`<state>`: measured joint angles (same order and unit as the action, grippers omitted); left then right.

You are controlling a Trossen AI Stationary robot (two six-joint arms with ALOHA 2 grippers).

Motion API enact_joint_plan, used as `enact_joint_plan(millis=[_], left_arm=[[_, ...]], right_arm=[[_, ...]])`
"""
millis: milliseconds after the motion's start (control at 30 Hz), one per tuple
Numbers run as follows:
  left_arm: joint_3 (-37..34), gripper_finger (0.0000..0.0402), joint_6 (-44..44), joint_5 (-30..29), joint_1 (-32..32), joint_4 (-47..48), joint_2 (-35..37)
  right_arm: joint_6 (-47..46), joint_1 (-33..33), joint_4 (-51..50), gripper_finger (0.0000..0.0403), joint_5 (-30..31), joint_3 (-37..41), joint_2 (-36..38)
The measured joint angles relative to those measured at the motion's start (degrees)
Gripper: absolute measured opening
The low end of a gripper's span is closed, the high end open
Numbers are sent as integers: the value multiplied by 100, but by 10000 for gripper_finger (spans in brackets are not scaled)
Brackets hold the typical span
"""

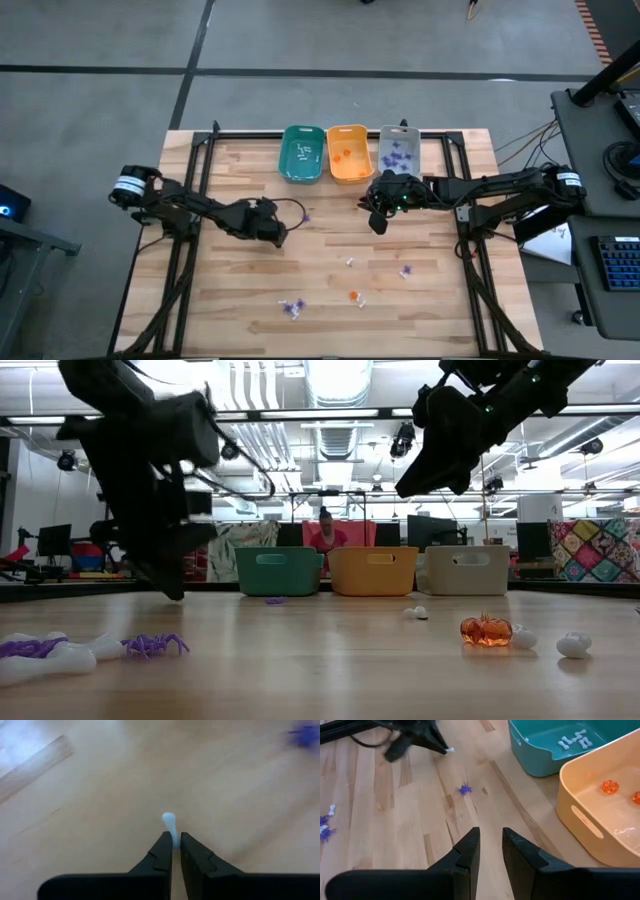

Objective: Sort Halloween decoration
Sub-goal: Put the white bone toy into the blue bin

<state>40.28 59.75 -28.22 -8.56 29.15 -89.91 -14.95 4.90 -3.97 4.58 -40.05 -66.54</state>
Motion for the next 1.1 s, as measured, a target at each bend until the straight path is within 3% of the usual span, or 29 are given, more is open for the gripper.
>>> enact_joint_plan(millis=[133,367,600,833,1100], left_arm=[[-2,1,-673,-36,-184,-531,461],[-62,0,-2575,-68,-305,-2083,1052],[-62,0,-4277,703,-140,-3364,1164],[140,0,-5185,1263,913,-3128,1215],[805,0,-6573,2359,2862,-2359,1104]], right_arm=[[47,0,0,73,2,0,0],[56,1,0,73,2,0,0],[56,0,0,73,2,0,0],[52,-1,0,73,2,0,0],[56,-2,-1,73,2,0,0]])
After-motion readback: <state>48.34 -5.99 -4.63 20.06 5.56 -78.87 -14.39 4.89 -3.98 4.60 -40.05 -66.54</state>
